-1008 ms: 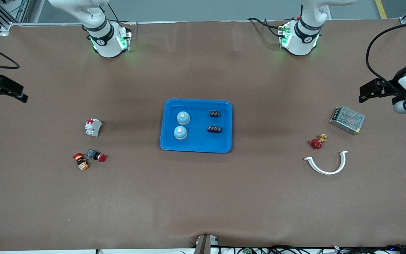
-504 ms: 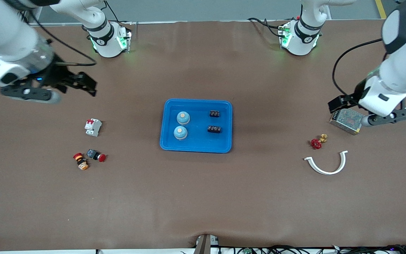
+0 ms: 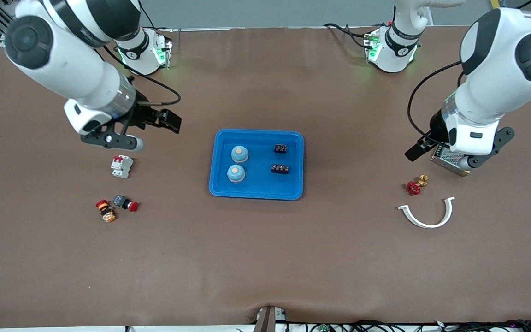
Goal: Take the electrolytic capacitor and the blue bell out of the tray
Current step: 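Move both grippers from rest toward the blue tray, then grasp a blue bell with the right gripper while the left gripper lowers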
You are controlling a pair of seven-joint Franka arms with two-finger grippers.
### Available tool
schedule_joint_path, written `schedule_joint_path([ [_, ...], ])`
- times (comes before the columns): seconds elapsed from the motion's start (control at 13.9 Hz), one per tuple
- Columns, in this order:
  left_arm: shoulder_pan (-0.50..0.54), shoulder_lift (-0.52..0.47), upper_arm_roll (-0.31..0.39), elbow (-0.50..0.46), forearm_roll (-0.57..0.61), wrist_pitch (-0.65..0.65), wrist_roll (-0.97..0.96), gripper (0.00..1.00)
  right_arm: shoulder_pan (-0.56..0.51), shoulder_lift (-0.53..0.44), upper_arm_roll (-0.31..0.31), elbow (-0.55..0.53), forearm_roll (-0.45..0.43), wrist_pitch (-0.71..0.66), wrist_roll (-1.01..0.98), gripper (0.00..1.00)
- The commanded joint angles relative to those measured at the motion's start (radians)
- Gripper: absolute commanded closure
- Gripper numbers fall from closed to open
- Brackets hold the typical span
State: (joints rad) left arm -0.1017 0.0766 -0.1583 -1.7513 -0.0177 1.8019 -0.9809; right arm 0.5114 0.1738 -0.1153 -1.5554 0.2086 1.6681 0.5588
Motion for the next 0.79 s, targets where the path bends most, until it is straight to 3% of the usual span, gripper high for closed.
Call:
schedule_joint_path([
  [0.0,0.02,-0.043,-0.009,-0.074,-0.106,0.063,-0.123,0.0,0.062,-0.007,-0.014,-0.112,0.015,0.134,0.021,0.0],
  [0.22,0.01,-0.049,-0.016,-0.129,-0.139,0.114,-0.276,0.0,0.116,0.057,-0.012,-0.172,0.015,0.266,0.067,0.0],
  [0.5,0.01,-0.046,-0.11,-0.23,-0.136,0.278,-0.523,0.0,0.176,0.174,-0.012,-0.152,0.02,0.306,0.116,0.0],
  [0.72,0.008,-0.029,-0.167,-0.249,-0.136,0.309,-0.634,0.0,0.196,0.237,-0.012,-0.144,0.023,0.383,0.119,0.0],
])
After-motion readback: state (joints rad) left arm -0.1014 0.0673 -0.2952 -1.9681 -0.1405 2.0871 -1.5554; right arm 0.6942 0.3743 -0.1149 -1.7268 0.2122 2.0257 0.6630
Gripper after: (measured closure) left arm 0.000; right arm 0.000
